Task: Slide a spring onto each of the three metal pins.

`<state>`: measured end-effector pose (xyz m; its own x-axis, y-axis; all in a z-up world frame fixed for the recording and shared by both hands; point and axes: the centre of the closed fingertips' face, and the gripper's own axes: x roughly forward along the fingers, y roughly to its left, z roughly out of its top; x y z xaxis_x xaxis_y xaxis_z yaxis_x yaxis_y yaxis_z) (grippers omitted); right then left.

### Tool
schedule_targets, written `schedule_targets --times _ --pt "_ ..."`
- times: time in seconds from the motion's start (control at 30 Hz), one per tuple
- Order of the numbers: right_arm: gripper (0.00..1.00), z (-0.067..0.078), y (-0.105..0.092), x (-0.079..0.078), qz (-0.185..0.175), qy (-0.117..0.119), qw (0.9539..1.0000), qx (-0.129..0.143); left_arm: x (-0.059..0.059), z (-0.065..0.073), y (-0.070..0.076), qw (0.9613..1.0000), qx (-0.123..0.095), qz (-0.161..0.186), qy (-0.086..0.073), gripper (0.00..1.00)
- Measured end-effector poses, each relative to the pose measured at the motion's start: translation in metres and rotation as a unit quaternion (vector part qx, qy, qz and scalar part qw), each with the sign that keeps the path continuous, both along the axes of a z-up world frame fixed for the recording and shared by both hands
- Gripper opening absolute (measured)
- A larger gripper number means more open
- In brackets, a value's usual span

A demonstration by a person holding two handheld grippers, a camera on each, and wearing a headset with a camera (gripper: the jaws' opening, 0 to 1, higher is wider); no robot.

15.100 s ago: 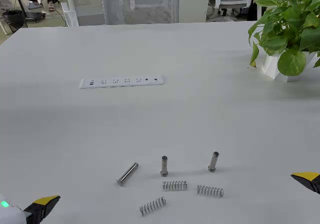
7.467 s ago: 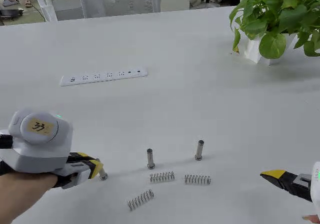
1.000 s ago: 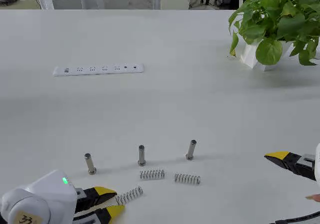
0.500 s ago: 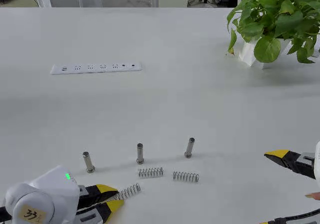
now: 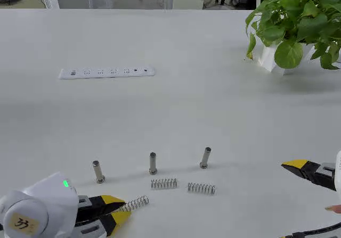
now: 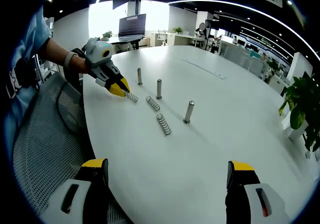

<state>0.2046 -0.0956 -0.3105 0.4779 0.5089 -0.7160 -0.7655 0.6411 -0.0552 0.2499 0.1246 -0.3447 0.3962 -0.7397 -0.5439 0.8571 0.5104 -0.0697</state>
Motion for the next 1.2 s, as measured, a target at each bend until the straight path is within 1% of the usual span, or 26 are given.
schedule_targets --times 0.37,0.63,0.67,0.8,0.87,1.03,1.07,1.13,1.2 --pt "0.99 0.0 0.01 0.002 0.012 -0.001 0.9999 0.005 -0.006 0.023 0.006 0.9998 -0.011 -0.013 -0.013 0.07" --pt "0.98 0.006 0.027 0.007 0.031 -0.006 0.9994 0.011 -0.013 0.038 0.002 0.9991 -0.027 -0.027 -0.018 0.07" --pt "0.98 0.008 0.029 0.008 0.035 -0.007 0.9993 0.013 -0.014 0.043 0.0 0.9989 -0.031 -0.029 -0.019 0.07" --pt "0.97 0.015 0.043 0.01 0.049 -0.007 0.9981 0.037 -0.018 0.054 -0.005 0.9979 -0.047 -0.039 -0.02 0.07" --pt "0.97 0.021 0.052 0.014 0.052 -0.008 0.9971 0.055 -0.02 0.06 -0.008 0.9972 -0.057 -0.045 -0.018 0.07" --pt "0.95 0.034 0.071 0.019 0.064 -0.01 0.9943 0.085 -0.021 0.07 -0.012 0.9955 -0.079 -0.05 -0.013 0.07" --pt "0.95 0.036 0.075 0.021 0.068 -0.01 0.9934 0.091 -0.021 0.074 -0.014 0.9948 -0.087 -0.052 -0.01 0.07" --pt "0.93 0.039 0.081 0.022 0.075 -0.008 0.992 0.101 -0.023 0.078 -0.016 0.9939 -0.093 -0.058 -0.009 0.07" --pt "0.9 0.043 0.089 0.022 0.087 -0.004 0.9894 0.116 -0.025 0.083 -0.02 0.9925 -0.103 -0.066 -0.004 0.07"
